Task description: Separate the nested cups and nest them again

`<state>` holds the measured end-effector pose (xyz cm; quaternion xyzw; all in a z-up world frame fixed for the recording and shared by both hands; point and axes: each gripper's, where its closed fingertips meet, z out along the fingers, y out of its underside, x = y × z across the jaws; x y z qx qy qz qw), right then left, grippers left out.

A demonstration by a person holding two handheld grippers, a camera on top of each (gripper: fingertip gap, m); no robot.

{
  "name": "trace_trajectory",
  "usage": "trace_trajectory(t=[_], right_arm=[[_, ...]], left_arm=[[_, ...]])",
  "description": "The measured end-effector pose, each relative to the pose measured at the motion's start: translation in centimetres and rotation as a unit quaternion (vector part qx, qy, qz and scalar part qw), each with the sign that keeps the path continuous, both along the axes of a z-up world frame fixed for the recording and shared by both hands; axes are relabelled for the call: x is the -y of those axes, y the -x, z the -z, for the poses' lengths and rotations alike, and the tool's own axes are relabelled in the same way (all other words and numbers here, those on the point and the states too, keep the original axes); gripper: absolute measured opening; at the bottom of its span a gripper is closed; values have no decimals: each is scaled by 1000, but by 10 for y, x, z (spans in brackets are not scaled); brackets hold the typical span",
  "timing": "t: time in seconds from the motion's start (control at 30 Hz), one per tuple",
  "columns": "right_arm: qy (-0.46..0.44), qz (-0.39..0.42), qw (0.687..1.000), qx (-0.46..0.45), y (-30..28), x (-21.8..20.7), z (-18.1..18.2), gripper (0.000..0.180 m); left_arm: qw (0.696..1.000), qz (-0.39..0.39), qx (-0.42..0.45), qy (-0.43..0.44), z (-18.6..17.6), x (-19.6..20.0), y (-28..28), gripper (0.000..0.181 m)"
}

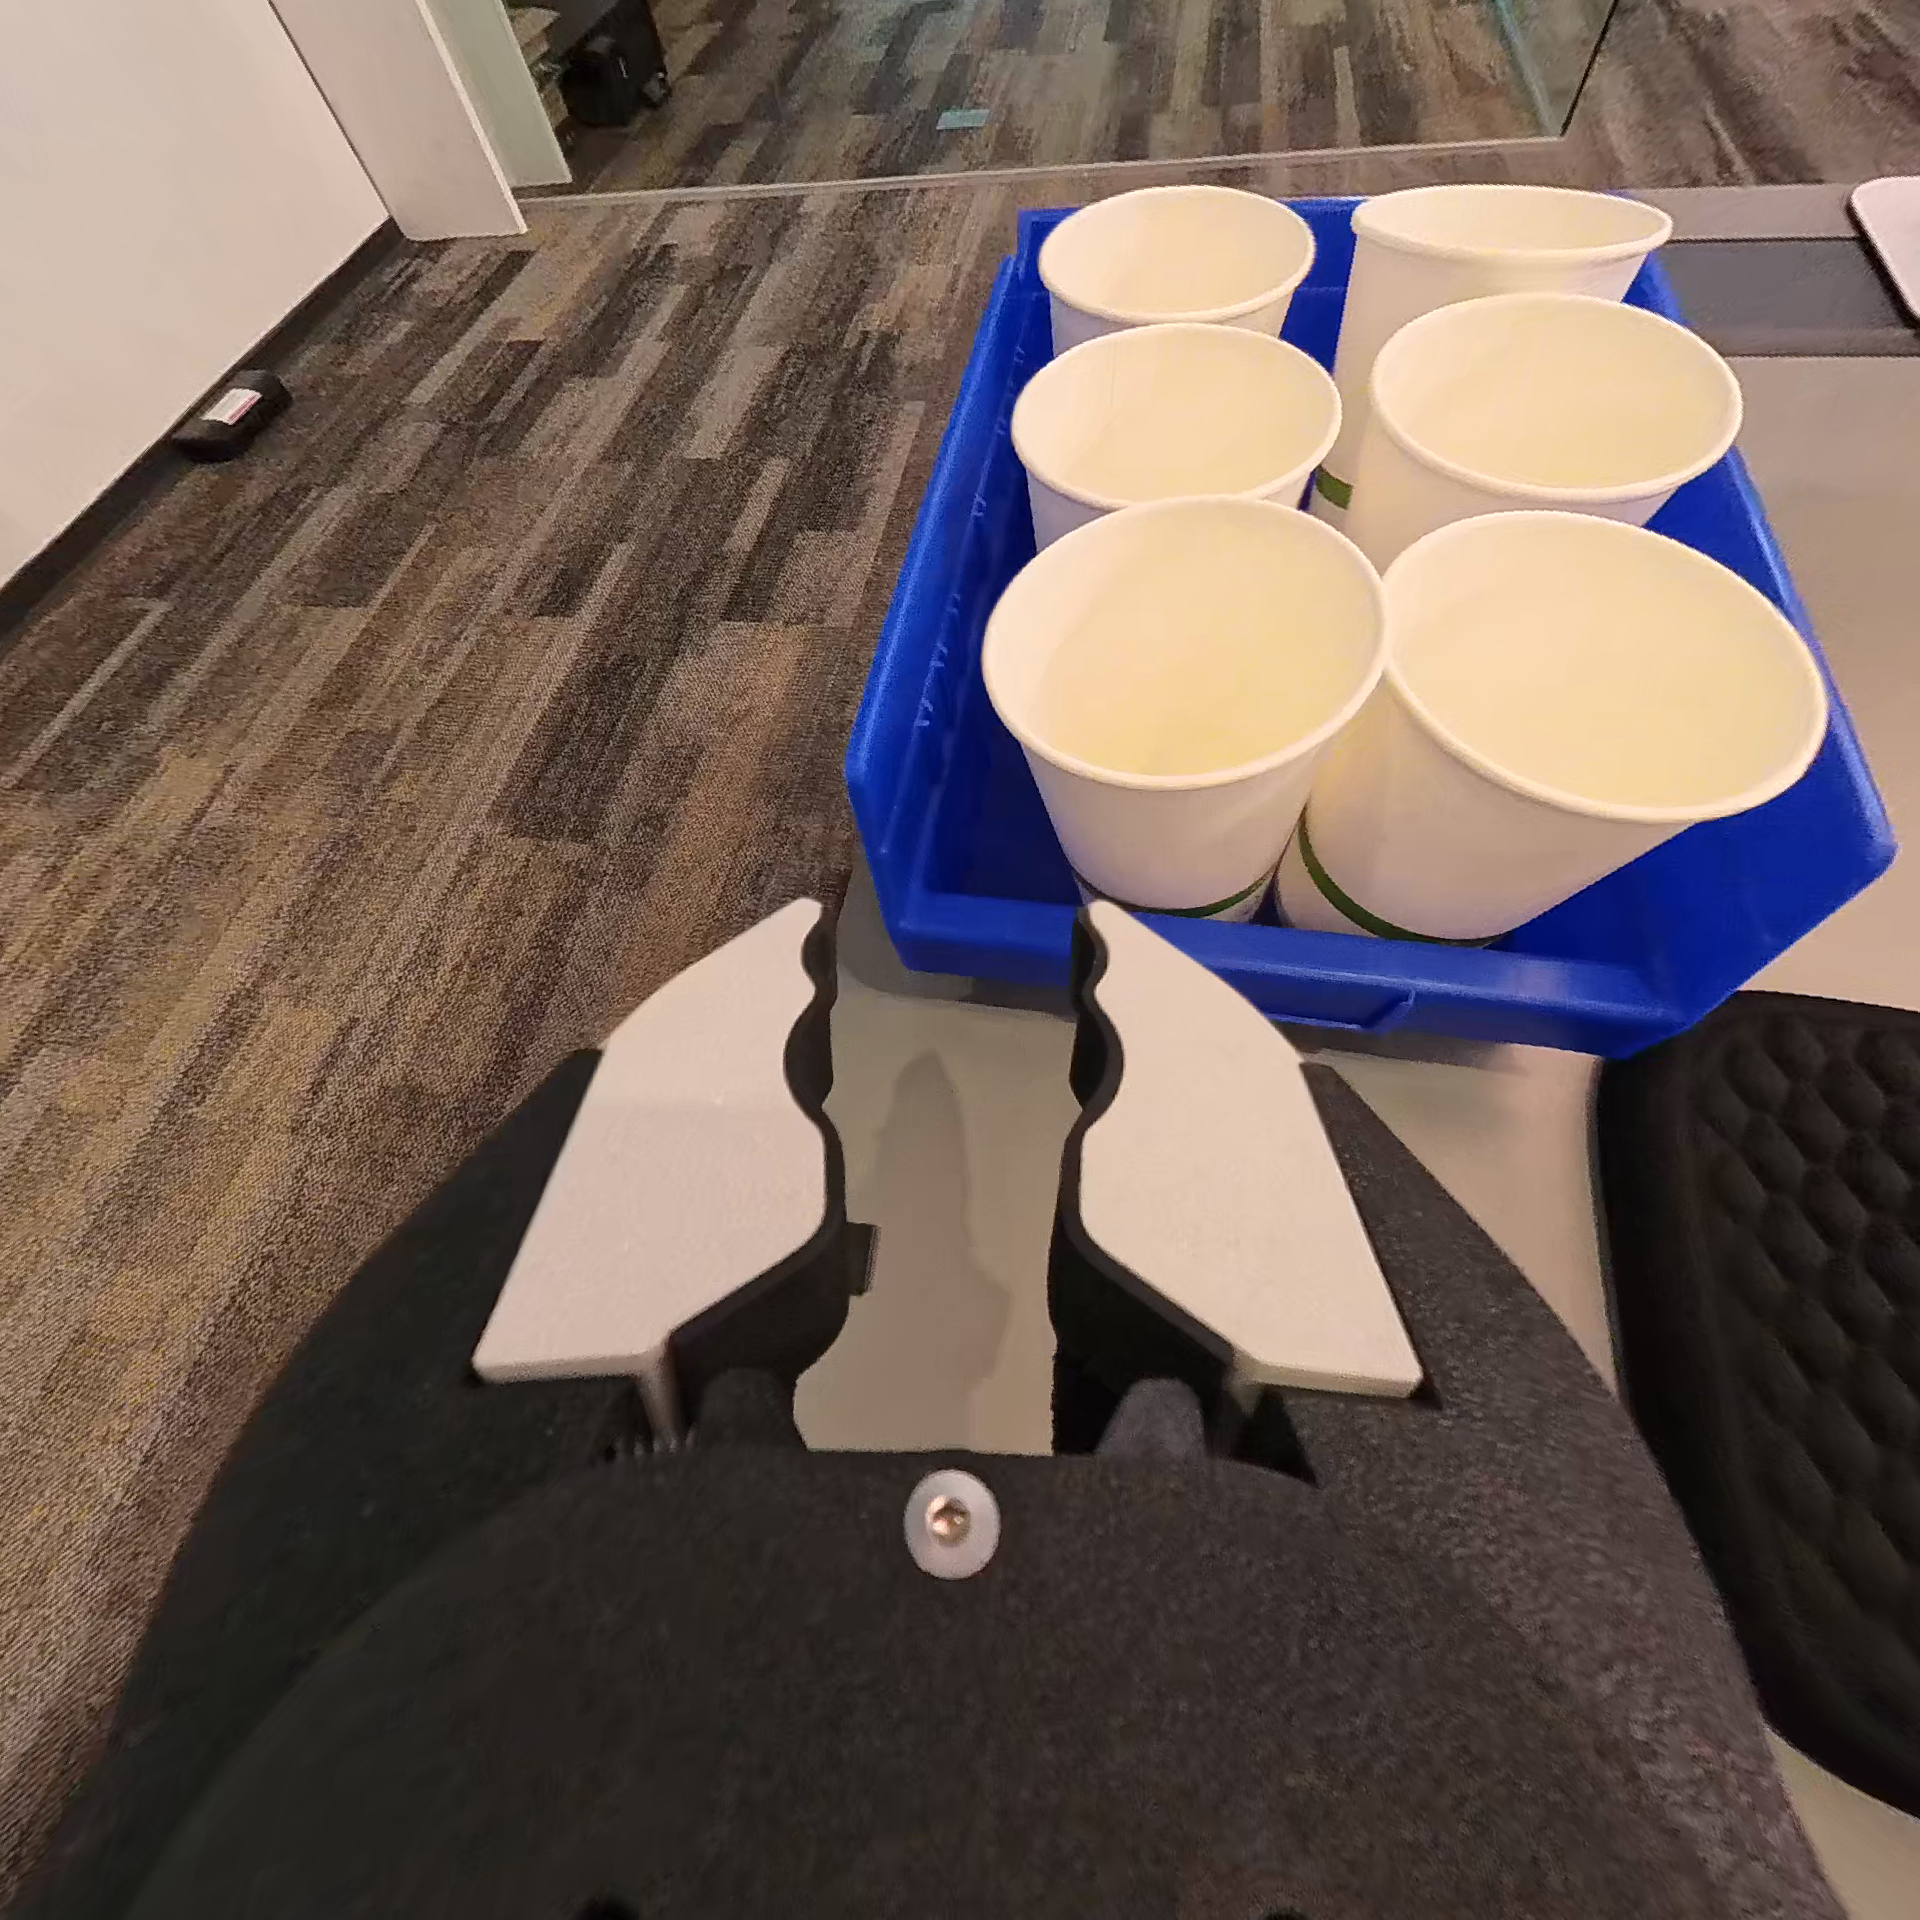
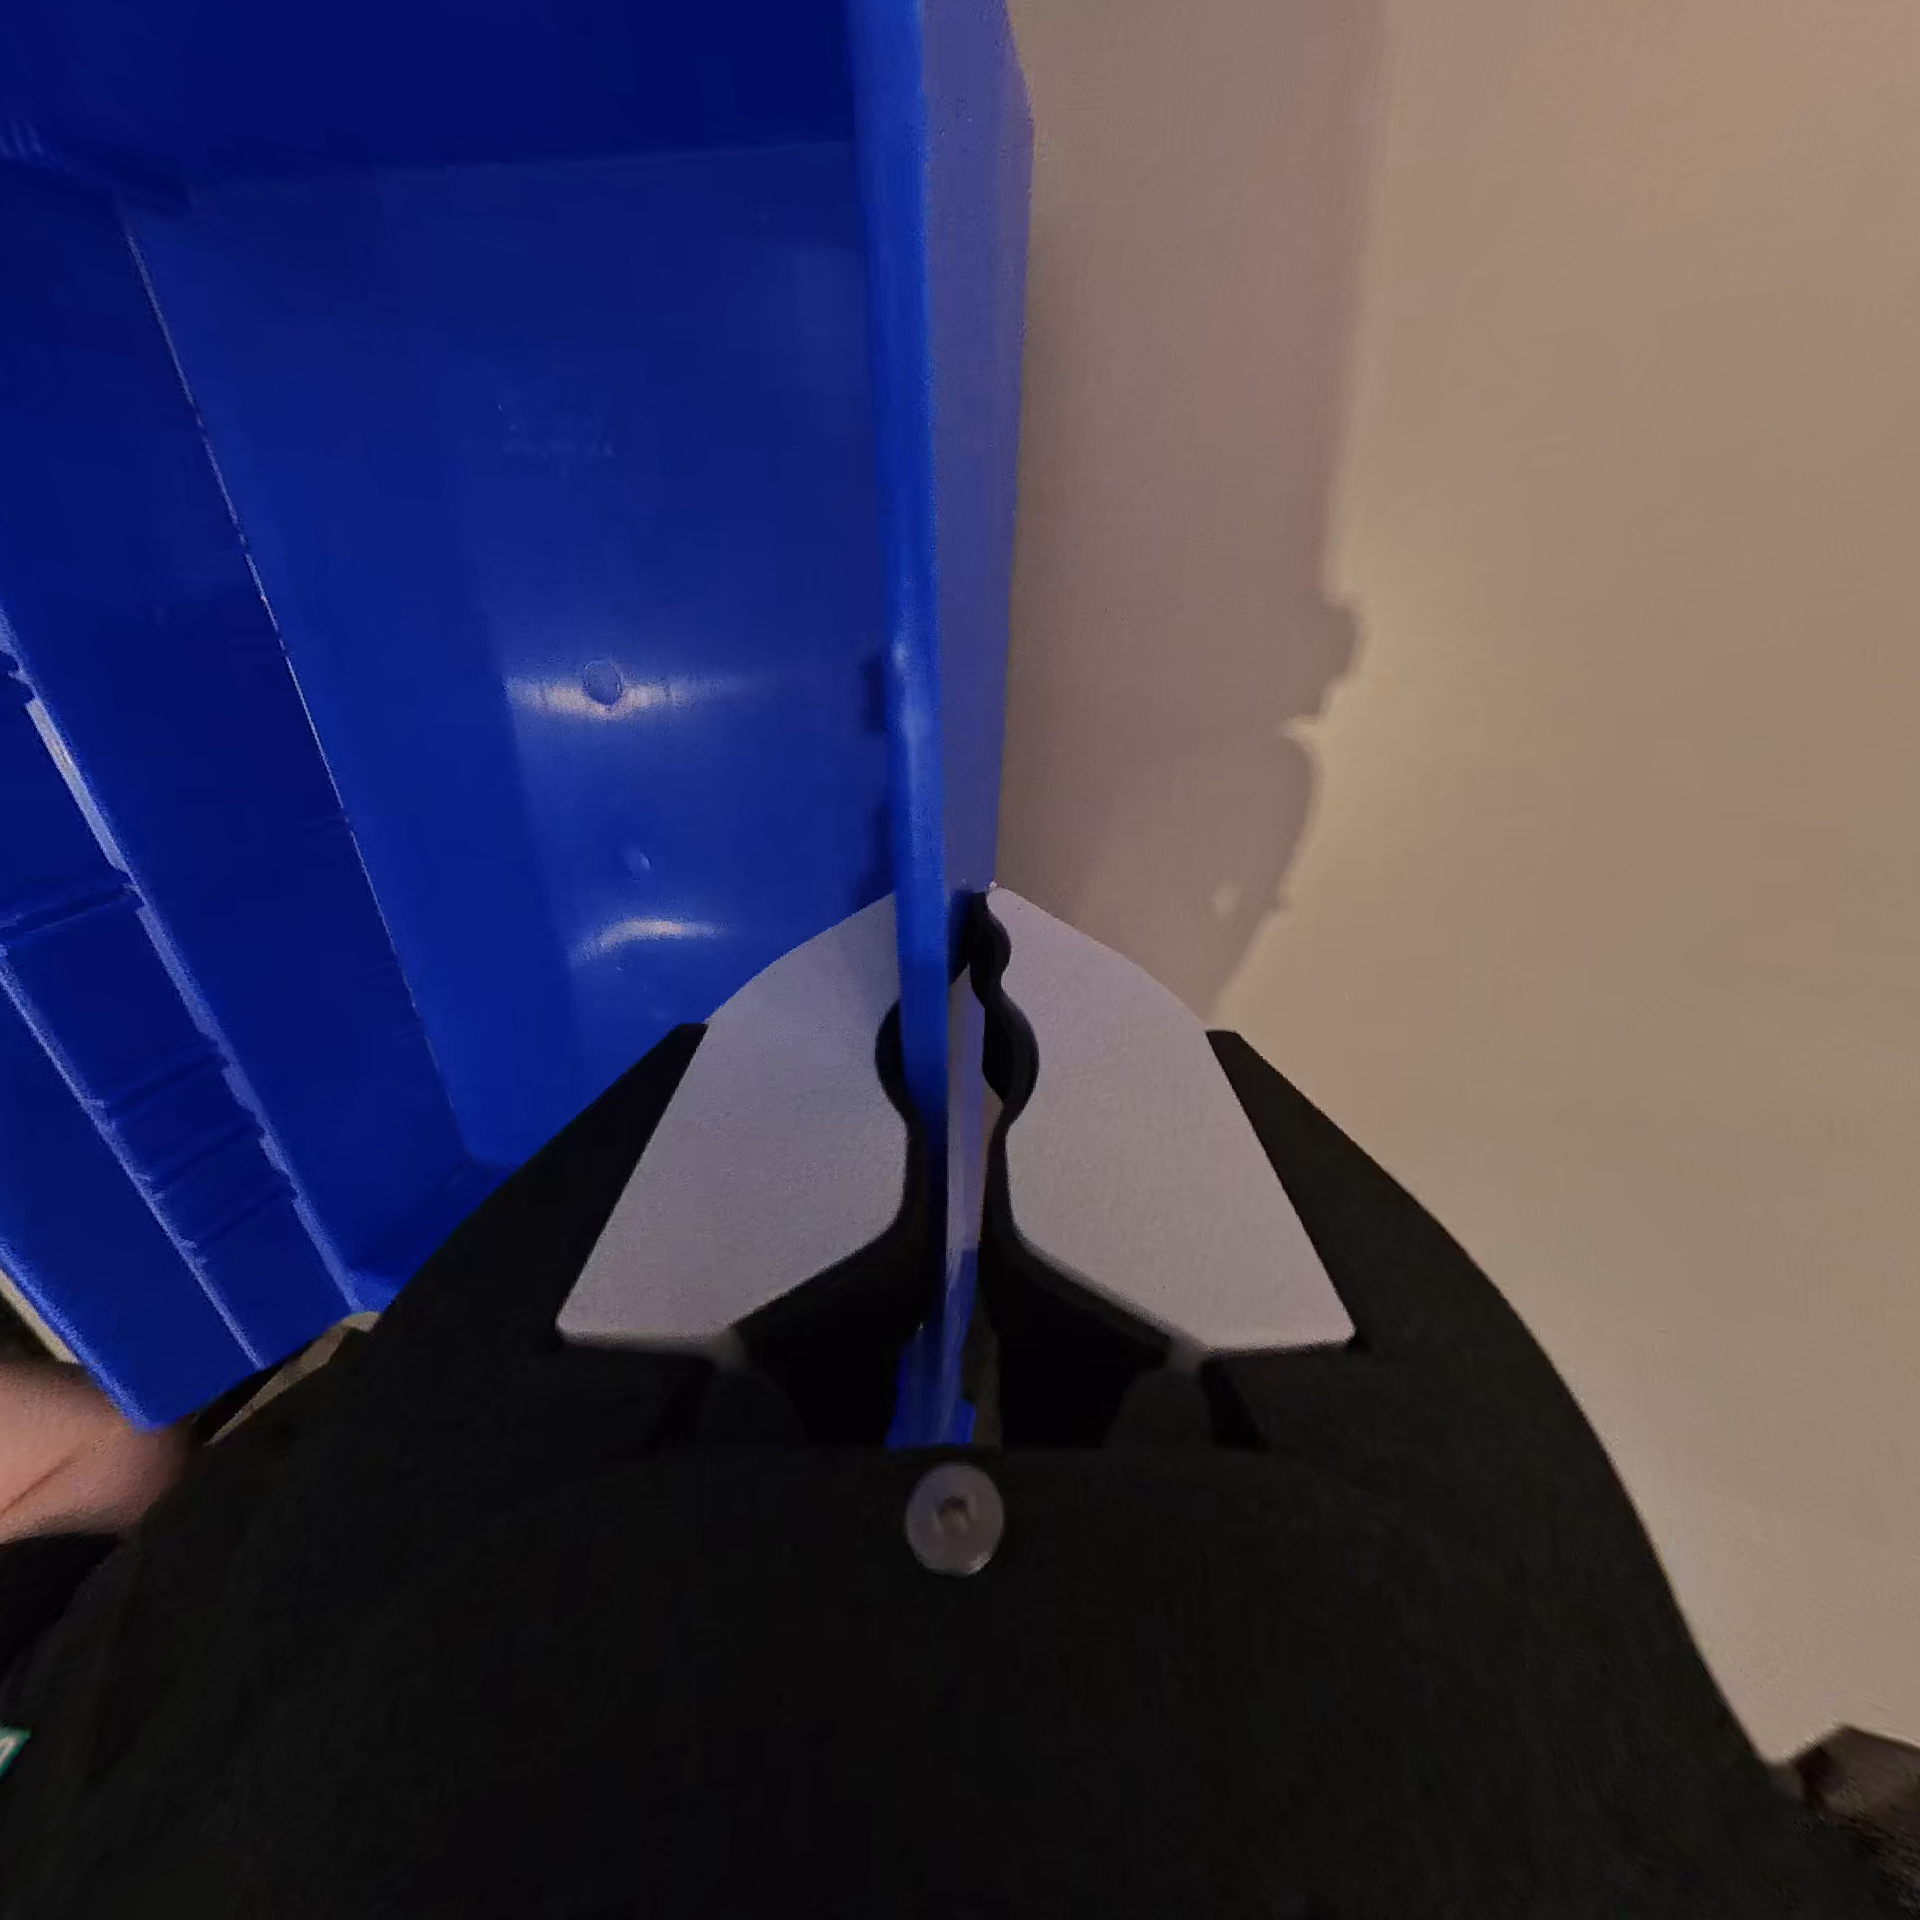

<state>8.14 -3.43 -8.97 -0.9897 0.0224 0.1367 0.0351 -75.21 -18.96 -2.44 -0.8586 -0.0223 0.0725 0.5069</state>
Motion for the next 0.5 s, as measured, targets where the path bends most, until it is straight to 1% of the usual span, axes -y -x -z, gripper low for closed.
trace_trajectory(t=[0.27, 0.37, 0.5], right_arm=[[20, 57, 997, 50, -140, 34, -2, 4], [19, 81, 996, 42, -178, 46, 4, 4], [15, 98, 995, 26, -213, 60, 15, 4]], left_arm=[[1000, -31, 2, 1, -4, 1, 2, 42], [999, -39, 1, 4, -5, 4, -1, 42], [999, -42, 2, 8, -8, 5, -7, 41]])
